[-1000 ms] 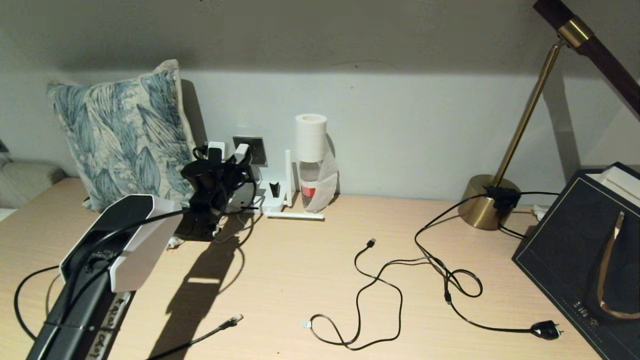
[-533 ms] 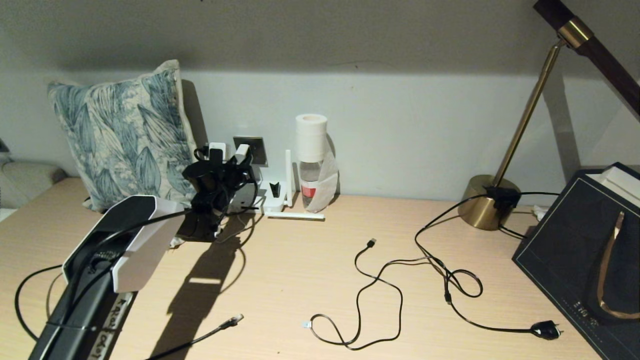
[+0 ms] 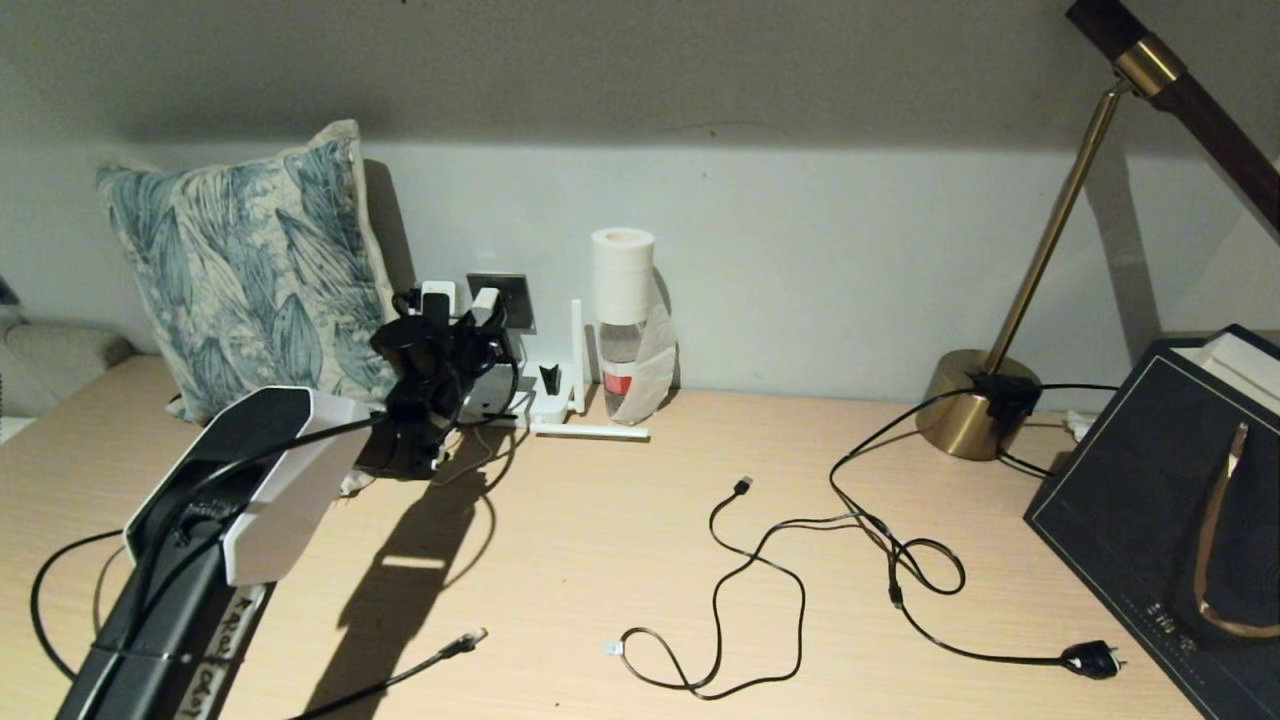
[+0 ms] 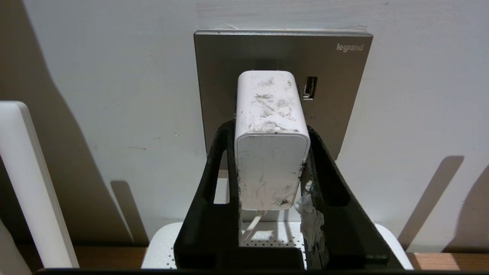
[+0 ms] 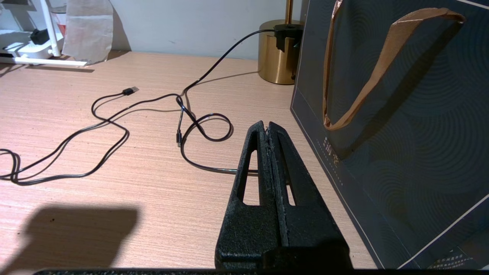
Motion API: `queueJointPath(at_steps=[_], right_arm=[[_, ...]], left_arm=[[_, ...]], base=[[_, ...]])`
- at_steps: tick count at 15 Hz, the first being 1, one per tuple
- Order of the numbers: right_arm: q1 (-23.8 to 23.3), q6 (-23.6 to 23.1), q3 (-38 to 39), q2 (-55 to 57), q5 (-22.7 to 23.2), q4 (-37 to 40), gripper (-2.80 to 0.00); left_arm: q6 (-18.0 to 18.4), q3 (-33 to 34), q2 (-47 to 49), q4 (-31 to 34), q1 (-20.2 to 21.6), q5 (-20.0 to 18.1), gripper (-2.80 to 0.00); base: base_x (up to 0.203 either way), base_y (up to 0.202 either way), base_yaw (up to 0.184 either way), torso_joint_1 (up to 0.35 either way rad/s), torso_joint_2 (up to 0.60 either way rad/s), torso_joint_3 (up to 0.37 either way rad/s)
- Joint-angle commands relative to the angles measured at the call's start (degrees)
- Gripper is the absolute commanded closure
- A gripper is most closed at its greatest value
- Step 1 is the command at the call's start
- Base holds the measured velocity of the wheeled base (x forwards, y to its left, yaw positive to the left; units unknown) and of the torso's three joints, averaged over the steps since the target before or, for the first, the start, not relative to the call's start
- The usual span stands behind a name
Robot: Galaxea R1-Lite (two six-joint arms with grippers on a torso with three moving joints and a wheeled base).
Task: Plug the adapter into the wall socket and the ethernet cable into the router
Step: Plug plug into socket
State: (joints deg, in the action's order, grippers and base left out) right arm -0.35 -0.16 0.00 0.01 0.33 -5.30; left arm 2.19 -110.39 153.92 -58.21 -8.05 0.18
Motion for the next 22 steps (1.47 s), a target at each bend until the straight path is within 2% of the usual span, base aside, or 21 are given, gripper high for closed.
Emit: queueJointPath(at_steps=[1, 22], right_arm=[[0.0, -0.02, 2.02, 0.08, 0.02, -0.06, 0.0], [0.0, -0.02, 2.02, 0.08, 0.02, -0.06, 0.0]], left_arm=[[-0.61, 0.0, -0.64, -0.07, -0.56, 0.94, 0.0], [-0.52, 0.0, -2.66, 1.52, -0.65, 0.17, 0.0]], base=[[0.0, 0.0, 0.0, 0.0, 0.0, 0.0], [0.0, 0.0, 0.0, 0.0, 0.0, 0.0]])
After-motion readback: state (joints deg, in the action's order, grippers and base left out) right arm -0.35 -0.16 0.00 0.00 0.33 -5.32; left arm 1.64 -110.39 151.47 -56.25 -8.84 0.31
